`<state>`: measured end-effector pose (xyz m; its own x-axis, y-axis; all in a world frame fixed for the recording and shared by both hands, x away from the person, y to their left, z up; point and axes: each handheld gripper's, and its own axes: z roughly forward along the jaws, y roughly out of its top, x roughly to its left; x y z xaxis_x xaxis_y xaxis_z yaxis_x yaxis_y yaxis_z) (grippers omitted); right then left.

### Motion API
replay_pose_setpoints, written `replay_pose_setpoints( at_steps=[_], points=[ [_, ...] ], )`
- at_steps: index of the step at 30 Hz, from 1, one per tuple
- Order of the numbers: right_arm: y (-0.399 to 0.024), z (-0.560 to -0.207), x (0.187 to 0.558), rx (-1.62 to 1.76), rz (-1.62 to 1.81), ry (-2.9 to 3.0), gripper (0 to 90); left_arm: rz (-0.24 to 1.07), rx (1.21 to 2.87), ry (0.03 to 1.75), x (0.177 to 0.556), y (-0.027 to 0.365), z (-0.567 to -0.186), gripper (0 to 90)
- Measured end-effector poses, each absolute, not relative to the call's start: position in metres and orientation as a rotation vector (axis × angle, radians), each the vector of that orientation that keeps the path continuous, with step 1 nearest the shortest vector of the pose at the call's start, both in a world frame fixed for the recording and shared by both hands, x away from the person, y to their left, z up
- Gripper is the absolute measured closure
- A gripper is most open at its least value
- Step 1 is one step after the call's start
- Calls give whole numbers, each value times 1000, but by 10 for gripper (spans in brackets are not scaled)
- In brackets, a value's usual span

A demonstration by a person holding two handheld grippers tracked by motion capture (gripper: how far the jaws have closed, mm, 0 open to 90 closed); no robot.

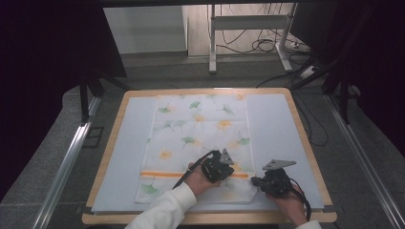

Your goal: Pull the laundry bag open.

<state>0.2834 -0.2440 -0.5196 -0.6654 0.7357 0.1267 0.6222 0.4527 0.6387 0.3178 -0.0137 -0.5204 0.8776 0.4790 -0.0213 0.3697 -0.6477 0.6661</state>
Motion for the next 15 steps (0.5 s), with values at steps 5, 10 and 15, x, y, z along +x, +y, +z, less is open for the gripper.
replay_pose_setpoints(
  at_steps=[5,10,15],
  points=[
    [-244,-520,283,1195,1005,2529,895,207,2334,620,315,-8,-521,900],
    [-244,-520,283,1194,1005,2529,895,210,2337,633,315,-2,-521,900],
    [-244,-520,283,1190,1005,2531,895,208,2332,645,315,4,-521,900]
  ],
)
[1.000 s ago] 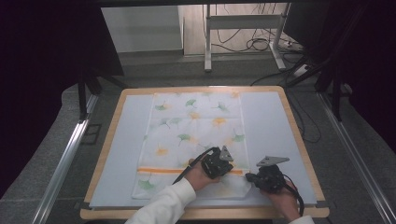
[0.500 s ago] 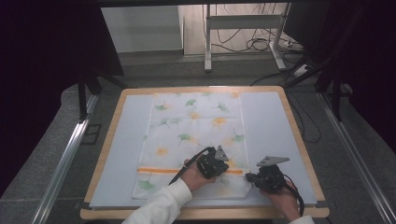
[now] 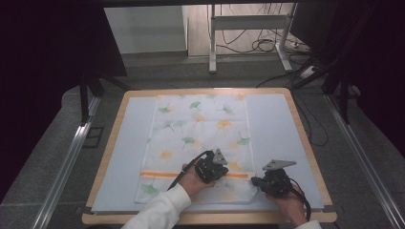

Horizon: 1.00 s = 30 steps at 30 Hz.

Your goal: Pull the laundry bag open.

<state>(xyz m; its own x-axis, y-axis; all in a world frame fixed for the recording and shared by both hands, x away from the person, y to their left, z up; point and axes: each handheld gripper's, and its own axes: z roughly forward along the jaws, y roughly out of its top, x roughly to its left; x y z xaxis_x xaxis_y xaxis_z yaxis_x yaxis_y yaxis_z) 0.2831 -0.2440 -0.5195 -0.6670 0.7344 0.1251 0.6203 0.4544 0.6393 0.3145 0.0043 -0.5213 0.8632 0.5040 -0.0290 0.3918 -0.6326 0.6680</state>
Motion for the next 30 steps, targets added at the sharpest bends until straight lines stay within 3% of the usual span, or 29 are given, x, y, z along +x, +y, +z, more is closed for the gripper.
replay_pose_setpoints(
  at_steps=[30],
  points=[
    [-243,-519,282,1178,990,2532,895,233,2331,684,308,30,-522,900]
  ],
)
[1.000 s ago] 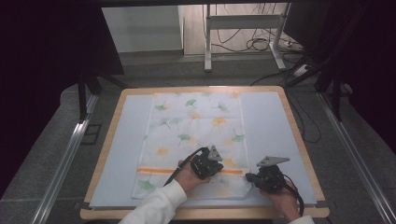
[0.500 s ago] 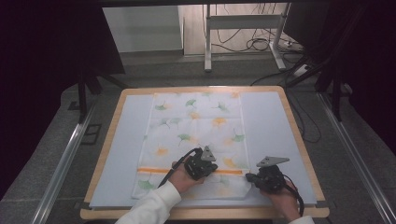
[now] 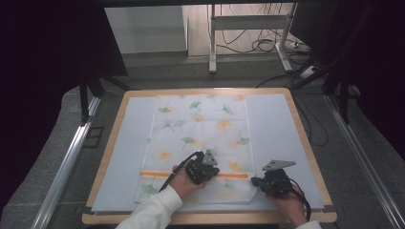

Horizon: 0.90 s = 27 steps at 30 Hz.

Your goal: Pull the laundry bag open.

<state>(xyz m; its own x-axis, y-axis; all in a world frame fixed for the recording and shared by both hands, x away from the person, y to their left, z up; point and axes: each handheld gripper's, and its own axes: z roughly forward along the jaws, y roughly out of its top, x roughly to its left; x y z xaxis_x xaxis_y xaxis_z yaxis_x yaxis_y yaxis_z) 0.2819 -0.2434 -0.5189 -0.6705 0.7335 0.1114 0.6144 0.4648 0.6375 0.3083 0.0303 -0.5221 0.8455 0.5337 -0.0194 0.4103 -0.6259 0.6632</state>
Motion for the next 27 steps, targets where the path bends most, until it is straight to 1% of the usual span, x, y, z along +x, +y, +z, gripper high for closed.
replay_pose_setpoints(
  at_steps=[21,27],
  points=[
    [-243,-519,281,1178,987,2530,895,239,2317,732,303,57,-523,900],
    [-243,-519,281,1178,988,2531,894,238,2321,728,303,60,-523,900]
  ],
)
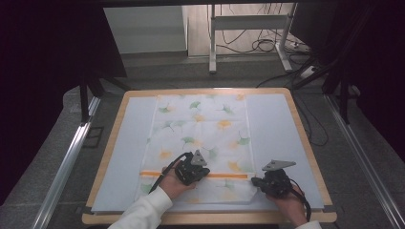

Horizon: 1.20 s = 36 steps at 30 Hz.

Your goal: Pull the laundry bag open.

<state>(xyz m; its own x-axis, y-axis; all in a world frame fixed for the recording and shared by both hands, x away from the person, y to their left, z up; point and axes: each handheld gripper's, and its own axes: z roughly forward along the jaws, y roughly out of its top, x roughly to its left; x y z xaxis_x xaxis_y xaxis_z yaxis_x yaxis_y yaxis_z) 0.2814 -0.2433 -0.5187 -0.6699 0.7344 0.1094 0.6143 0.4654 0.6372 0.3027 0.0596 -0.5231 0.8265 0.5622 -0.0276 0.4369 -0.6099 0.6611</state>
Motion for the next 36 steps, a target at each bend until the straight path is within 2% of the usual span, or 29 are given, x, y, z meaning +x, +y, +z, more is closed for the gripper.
replay_pose_setpoints(
  at_steps=[36],
  points=[
    [-243,-519,281,1183,988,2529,895,272,2333,797,301,99,-524,900]
  ],
)
